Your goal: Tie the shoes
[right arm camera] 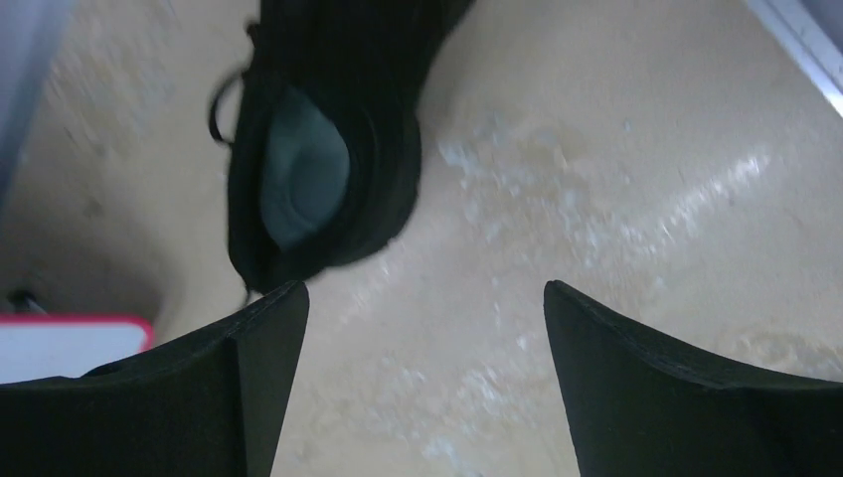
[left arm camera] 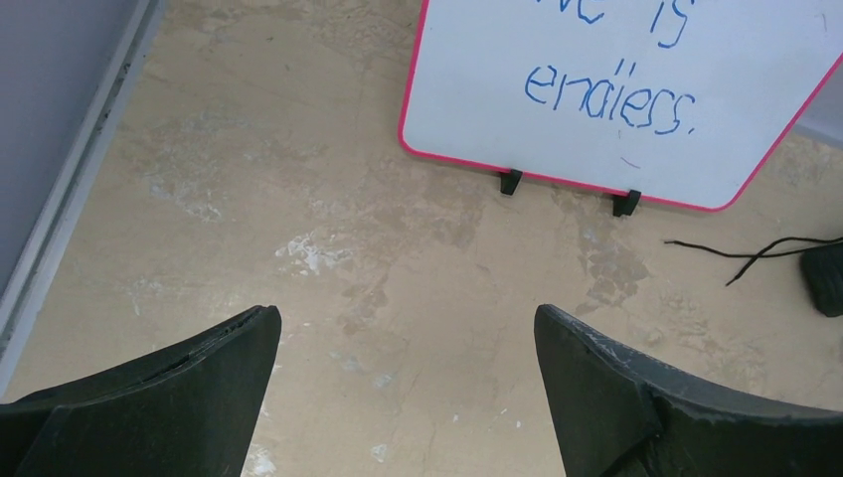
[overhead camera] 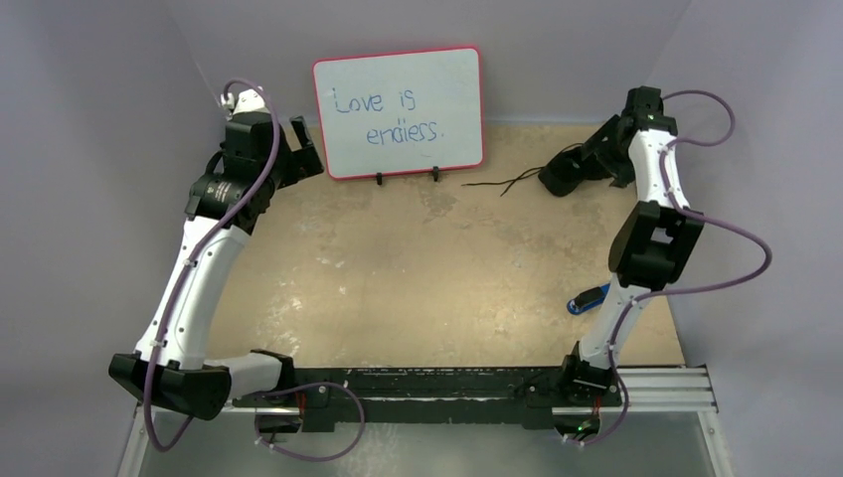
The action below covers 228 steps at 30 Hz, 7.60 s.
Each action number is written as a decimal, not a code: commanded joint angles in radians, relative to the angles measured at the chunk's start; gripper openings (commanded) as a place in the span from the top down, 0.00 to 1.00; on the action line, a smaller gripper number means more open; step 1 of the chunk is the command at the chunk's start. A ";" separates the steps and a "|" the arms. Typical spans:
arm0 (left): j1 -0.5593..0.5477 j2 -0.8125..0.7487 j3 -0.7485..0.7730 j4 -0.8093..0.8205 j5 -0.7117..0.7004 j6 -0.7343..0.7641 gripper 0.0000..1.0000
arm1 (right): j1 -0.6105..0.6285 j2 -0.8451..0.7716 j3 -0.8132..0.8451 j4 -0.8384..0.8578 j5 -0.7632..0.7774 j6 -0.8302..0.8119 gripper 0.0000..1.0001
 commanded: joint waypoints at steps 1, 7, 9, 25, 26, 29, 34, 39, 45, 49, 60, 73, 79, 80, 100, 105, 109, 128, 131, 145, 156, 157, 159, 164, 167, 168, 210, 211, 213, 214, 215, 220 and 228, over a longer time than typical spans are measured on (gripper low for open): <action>-0.039 -0.054 -0.015 0.035 -0.075 0.069 0.01 | -0.014 0.110 0.216 -0.001 0.096 0.112 0.12; -0.057 -0.111 -0.058 0.029 -0.108 0.104 0.01 | -0.018 0.211 0.296 0.050 0.081 0.209 0.30; -0.057 -0.124 -0.071 0.038 -0.120 0.109 0.01 | -0.017 0.218 0.283 0.082 0.070 0.217 0.34; -0.057 -0.124 -0.084 0.054 -0.140 0.124 0.01 | 0.013 0.196 0.114 0.194 0.071 0.213 0.39; -0.057 -0.123 -0.083 0.055 -0.138 0.122 0.01 | 0.013 0.193 0.089 0.197 0.071 0.215 0.39; -0.058 -0.117 -0.077 0.065 -0.128 0.119 0.01 | 0.018 0.196 0.037 0.218 0.057 0.234 0.40; -0.058 -0.113 -0.060 0.052 -0.121 0.119 0.01 | 0.035 0.224 0.066 0.198 0.081 0.254 0.47; -0.059 -0.110 -0.035 0.039 -0.108 0.108 0.01 | 0.041 0.185 0.105 0.160 0.152 0.114 0.69; -0.059 -0.087 -0.001 0.030 -0.104 0.072 0.01 | 0.100 0.066 0.006 0.263 0.191 -0.140 1.00; -0.059 -0.047 0.051 0.005 -0.084 0.044 0.01 | 0.206 -0.027 -0.035 0.248 0.249 -0.298 1.00; -0.057 0.049 0.315 -0.228 -0.088 -0.101 0.01 | 0.762 -0.434 -0.361 0.362 0.134 -0.524 1.00; -0.057 -0.153 0.362 -0.425 -0.178 -0.161 0.01 | 1.084 -0.428 -0.382 0.421 0.245 -0.173 1.00; -0.057 -0.111 0.308 -0.444 -0.081 -0.191 0.01 | 1.079 -0.422 -0.466 0.211 0.409 0.132 1.00; -0.057 -0.102 0.284 -0.441 -0.058 -0.198 0.01 | 1.079 -0.421 -0.486 0.196 0.419 0.183 1.00; -0.105 -0.018 -0.383 -0.098 0.553 -0.289 0.04 | 1.082 -0.635 -0.923 0.332 0.065 0.211 0.73; -0.175 0.007 -0.415 -0.071 0.505 -0.295 0.05 | 1.081 -0.716 -0.814 0.222 0.137 0.071 0.41; -0.245 0.078 -0.428 -0.065 0.477 -0.274 0.10 | 1.081 -0.814 -0.806 0.262 0.131 -0.070 0.34; -0.298 0.285 -0.499 0.113 0.279 -0.244 0.16 | 1.015 -0.833 -0.819 0.327 -0.011 -0.124 0.25; -0.298 0.388 -0.447 0.092 0.218 -0.175 0.17 | 1.015 -0.815 -0.811 0.333 -0.060 -0.169 0.26; -0.298 0.572 -0.415 0.120 0.161 -0.064 0.81 | 1.229 -0.579 -0.757 0.597 -0.190 -0.657 0.15; -0.184 0.598 -0.373 0.086 0.303 0.031 1.00 | 1.282 -0.375 -0.853 0.920 -0.386 -0.993 0.46; -0.167 0.604 -0.374 0.091 0.339 0.038 1.00 | 1.282 -0.355 -0.850 0.918 -0.395 -1.005 0.46; -0.136 0.618 -0.377 0.099 0.413 0.055 1.00 | 1.277 -0.316 -0.840 0.915 -0.408 -1.008 0.44; -0.113 0.652 -0.364 0.088 0.453 0.077 1.00 | 1.252 -0.218 -0.799 0.941 -0.468 -0.989 0.40; -0.113 0.659 -0.359 0.090 0.473 0.073 1.00 | 1.253 -0.176 -0.783 0.953 -0.461 -1.001 0.39; -0.113 0.662 -0.357 0.091 0.475 0.071 1.00 | 1.253 -0.161 -0.776 0.950 -0.449 -1.007 0.39; -0.117 0.267 -0.399 -0.102 0.439 -0.082 1.00 | 1.145 -0.937 -0.962 0.887 0.489 -0.392 1.00; -0.117 0.264 -0.400 -0.119 0.425 -0.089 1.00 | 1.144 -0.952 -0.969 0.880 0.499 -0.398 1.00; -0.116 0.254 -0.390 -0.151 0.371 -0.103 1.00 | 1.145 -0.983 -0.980 0.867 0.503 -0.421 1.00; -0.115 0.250 -0.372 -0.165 0.341 -0.102 0.90 | 1.145 -1.000 -0.984 0.860 0.503 -0.434 1.00; -0.116 0.249 -0.354 -0.176 0.325 -0.100 0.76 | 1.145 -1.017 -0.986 0.845 0.505 -0.443 1.00; -0.116 0.211 -0.283 -0.038 0.424 -0.110 0.32 | 1.144 -1.090 -0.992 0.741 0.506 -0.439 1.00; -0.229 0.318 -0.288 0.361 0.639 -0.042 0.25 | 1.144 -1.141 -0.964 0.653 0.525 -0.442 1.00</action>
